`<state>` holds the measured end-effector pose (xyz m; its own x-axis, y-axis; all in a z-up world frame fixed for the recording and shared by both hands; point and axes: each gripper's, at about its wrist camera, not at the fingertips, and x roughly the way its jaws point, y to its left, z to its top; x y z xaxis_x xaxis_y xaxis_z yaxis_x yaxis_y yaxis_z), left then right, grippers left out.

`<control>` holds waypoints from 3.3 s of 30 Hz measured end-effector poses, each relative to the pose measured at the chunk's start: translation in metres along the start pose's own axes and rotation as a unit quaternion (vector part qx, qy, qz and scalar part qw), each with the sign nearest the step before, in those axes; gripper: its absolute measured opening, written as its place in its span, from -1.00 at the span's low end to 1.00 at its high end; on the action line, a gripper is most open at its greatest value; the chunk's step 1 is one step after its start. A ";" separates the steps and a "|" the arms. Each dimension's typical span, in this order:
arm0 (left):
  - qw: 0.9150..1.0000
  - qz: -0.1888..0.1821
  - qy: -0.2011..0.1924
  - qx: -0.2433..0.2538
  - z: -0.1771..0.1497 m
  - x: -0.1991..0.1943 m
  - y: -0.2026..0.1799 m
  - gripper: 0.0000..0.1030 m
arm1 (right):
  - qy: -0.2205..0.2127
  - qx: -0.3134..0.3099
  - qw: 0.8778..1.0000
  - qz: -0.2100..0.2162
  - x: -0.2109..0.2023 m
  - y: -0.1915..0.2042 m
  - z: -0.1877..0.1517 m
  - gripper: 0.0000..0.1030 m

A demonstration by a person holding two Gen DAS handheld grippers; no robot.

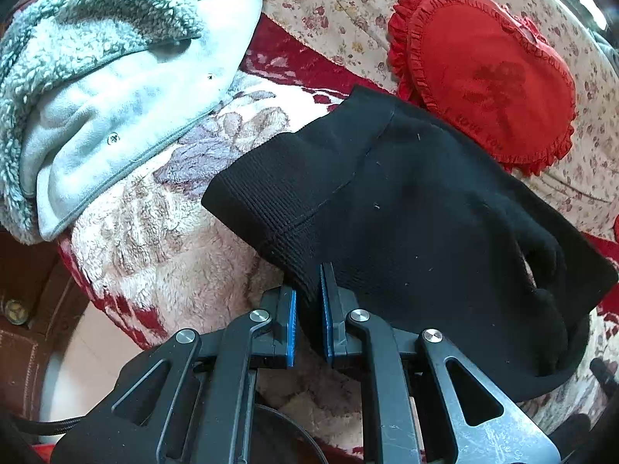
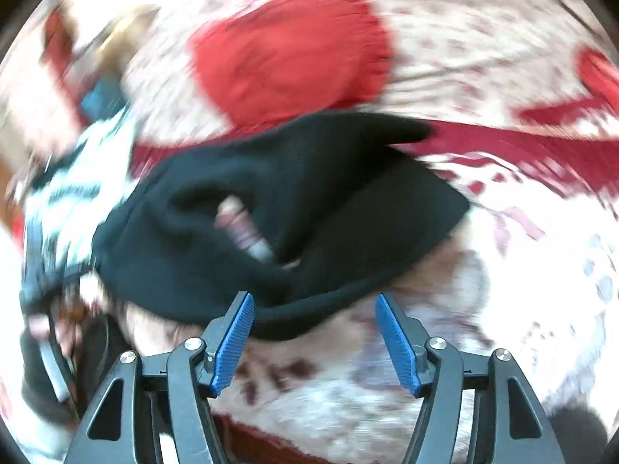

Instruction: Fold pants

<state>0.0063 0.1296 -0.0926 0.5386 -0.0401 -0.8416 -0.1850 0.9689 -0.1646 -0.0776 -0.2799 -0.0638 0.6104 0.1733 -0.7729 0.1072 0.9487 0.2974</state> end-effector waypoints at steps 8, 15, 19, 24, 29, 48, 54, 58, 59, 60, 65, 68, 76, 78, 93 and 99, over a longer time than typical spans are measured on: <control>1.000 0.008 0.009 0.002 0.002 0.005 0.001 -0.81 | -0.009 0.147 0.988 0.048 0.036 -0.057 0.035 0.23; 1.000 0.013 0.018 -0.008 0.017 0.005 -0.007 -0.82 | -0.036 0.159 0.983 0.082 0.060 -0.078 0.072 -0.82; 1.000 -0.017 -0.003 -0.019 0.038 -0.009 -0.016 -0.82 | -0.102 0.107 0.986 0.074 0.006 -0.072 0.100 -0.92; 1.000 -0.016 -0.026 0.007 0.032 -0.026 -0.029 -0.82 | -0.126 0.055 0.990 0.044 -0.059 -0.065 0.085 -0.92; 1.000 0.005 0.011 0.021 -0.001 -0.010 -0.010 -0.81 | -0.022 0.045 0.998 -0.031 -0.037 -0.088 0.028 -0.92; 0.998 0.031 -0.021 0.049 0.000 -0.042 0.000 -0.62 | -0.027 -0.025 0.997 0.067 -0.016 -0.013 0.051 -0.40; 0.999 -0.006 -0.015 0.031 0.021 -0.032 -0.010 0.03 | -0.018 -0.108 0.986 0.125 0.036 0.060 0.093 -0.18; 1.000 -0.011 -0.008 0.016 0.040 -0.007 -0.018 0.04 | 0.005 -0.147 0.979 0.142 0.080 0.108 0.121 -0.17; 1.000 -0.011 -0.006 0.015 0.045 -0.001 -0.020 0.04 | 0.010 -0.154 0.978 0.143 0.087 0.116 0.126 -0.17; 1.000 -0.005 -0.002 0.014 0.052 0.008 -0.022 0.04 | 0.018 -0.163 0.976 0.147 0.098 0.127 0.132 -0.17; 1.000 0.004 0.009 0.025 0.069 0.031 -0.029 0.04 | 0.051 -0.202 0.967 0.144 0.152 0.169 0.149 -0.16; 0.999 0.013 0.014 0.030 0.077 0.042 -0.030 0.04 | 0.070 -0.223 0.963 0.137 0.182 0.186 0.156 -0.16; 0.998 0.023 0.018 0.051 0.084 0.063 -0.026 0.14 | 0.112 -0.277 0.944 0.137 0.230 0.204 0.156 -0.15; 0.998 0.026 0.016 0.059 0.086 0.066 -0.029 0.18 | 0.117 -0.288 0.940 0.138 0.238 0.207 0.154 -0.15; 0.999 -0.035 0.020 -0.003 0.089 0.043 0.001 0.21 | 0.022 -0.300 0.931 0.206 0.153 0.231 0.140 -0.90; 0.998 -0.042 -0.010 -0.052 0.084 0.009 0.036 0.21 | -0.015 -0.325 0.920 0.218 0.108 0.249 0.117 -0.92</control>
<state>0.0731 0.1843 -0.0626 0.5718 -0.1140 -0.8124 -0.2222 0.9318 -0.2871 0.1070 -0.0564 -0.0075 0.5067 0.5761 -0.6414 -0.6392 0.7502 0.1689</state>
